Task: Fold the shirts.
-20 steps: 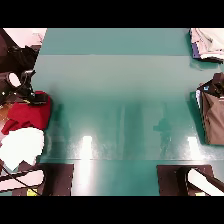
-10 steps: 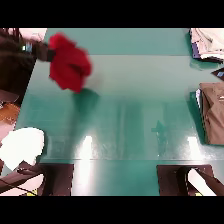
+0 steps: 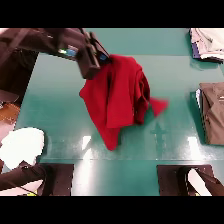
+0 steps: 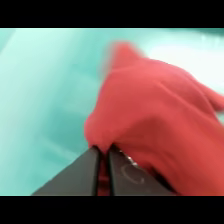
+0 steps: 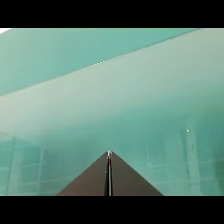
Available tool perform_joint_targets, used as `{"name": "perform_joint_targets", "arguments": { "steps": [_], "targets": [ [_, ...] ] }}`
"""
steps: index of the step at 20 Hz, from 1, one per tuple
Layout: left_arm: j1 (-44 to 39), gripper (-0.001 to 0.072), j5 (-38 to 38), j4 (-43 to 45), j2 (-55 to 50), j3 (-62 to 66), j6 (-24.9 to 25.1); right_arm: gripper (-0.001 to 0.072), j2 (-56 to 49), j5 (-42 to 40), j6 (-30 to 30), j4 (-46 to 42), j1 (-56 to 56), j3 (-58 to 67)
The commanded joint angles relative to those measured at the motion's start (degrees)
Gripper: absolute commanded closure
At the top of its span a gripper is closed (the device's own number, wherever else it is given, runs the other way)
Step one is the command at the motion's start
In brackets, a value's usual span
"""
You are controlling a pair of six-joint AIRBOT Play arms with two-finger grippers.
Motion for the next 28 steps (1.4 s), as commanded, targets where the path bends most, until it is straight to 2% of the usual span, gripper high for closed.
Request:
{"name": "perform_joint_targets", "arguments": {
  "steps": [1,2,3,4,5,7,9,10,12,14,16,18,20,25,28],
  "targets": [
    [-1.1,0.0683,2.9,5.9,-8.2,0.4,-2.9,0.0696,0.1,0.6,0.0,-0.1,0.0,0.0],
    [-0.7,0.0663,4.4,6.6,-10.8,0.4,-4.9,0.0696,0.1,0.7,0.0,-0.1,0.0,0.0],
    [0.2,0.0416,5.5,6.6,-12.5,0.4,-6.8,0.0696,0.1,0.7,0.0,-0.1,0.0,0.0],
    [1.6,0.0125,6.3,6.6,-13.7,0.4,-9.7,0.0696,0.1,0.7,0.0,-0.2,0.0,0.0],
    [3.3,0.0087,6.2,6.6,-13.9,0.4,-12.1,0.0696,0.1,0.7,0.0,-0.2,0.0,0.0],
    [8.1,0.0087,3.0,6.2,-13.4,0.4,-15.9,0.0696,0.1,0.7,0.0,-0.3,0.0,0.0],
    [13.0,0.0087,-4.9,4.2,-13.0,0.2,-19.1,0.0696,0.1,0.7,0.0,-0.3,0.0,0.0],
    [15.0,0.0087,-7.5,1.6,-12.9,-1.5,-19.5,0.0696,0.1,0.7,0.0,-0.6,0.0,0.0],
    [16.5,0.0087,-7.7,-4.2,-12.7,-7.8,-19.5,0.0696,-0.1,0.7,0.0,-0.7,0.0,0.0],
    [14.8,0.0087,-3.1,-4.8,-12.8,-15.2,-20.6,0.0696,-1.0,1.4,0.0,-0.6,0.0,0.0],
    [11.7,0.0086,4.8,-4.8,-13.0,-21.1,-22.1,0.0696,-2.4,3.6,0.0,0.0,0.0,0.0],
    [7.8,0.0086,13.6,-4.4,-13.2,-24.5,-22.4,0.0696,-3.9,6.1,0.0,-0.1,0.0,0.0],
    [3.8,0.0086,18.3,-2.9,-14.8,-24.8,-22.5,0.0696,-4.9,7.6,0.0,-0.1,0.0,0.0],
    [-0.1,0.0085,19.6,-0.7,-21.4,-24.8,-26.7,0.0696,-5.1,9.2,0.0,-0.1,0.0,0.0],
    [-0.1,0.0088,20.0,-2.2,-22.4,-24.8,-27.0,0.0696,-5.0,9.2,0.0,-0.1,0.0,0.0]
  ]
}}
